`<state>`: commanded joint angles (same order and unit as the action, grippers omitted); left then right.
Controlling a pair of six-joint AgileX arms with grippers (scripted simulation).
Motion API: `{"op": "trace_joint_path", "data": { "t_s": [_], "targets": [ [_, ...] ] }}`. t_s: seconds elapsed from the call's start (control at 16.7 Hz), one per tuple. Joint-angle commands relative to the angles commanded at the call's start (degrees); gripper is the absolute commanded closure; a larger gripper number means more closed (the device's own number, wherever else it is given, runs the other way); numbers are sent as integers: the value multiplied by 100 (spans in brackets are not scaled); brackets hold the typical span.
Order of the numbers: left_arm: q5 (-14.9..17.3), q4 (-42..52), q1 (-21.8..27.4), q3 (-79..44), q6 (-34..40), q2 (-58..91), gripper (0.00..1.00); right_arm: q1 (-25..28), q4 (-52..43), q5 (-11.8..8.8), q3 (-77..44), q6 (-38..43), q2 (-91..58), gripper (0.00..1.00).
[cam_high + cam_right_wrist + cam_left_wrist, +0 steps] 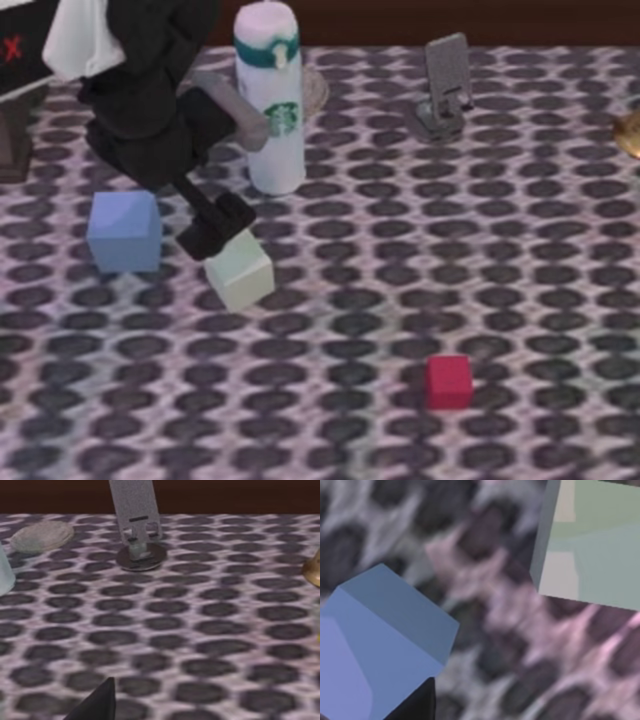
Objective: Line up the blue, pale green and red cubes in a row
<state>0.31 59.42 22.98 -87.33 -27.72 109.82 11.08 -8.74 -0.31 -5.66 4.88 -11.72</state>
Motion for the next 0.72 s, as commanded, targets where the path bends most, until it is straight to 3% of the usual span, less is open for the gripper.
{"op": "trace_joint_path", "data": {
  "t_s": [0.3, 0.72],
  "targets": [
    [-13, 666, 293, -1223, -358, 1286, 0, -937, 786, 29, 527, -448, 1040, 0],
    [-16, 702, 299, -1321, -394, 1421, 0, -1050, 874, 31, 566, -488, 1172, 0]
  ]
}}
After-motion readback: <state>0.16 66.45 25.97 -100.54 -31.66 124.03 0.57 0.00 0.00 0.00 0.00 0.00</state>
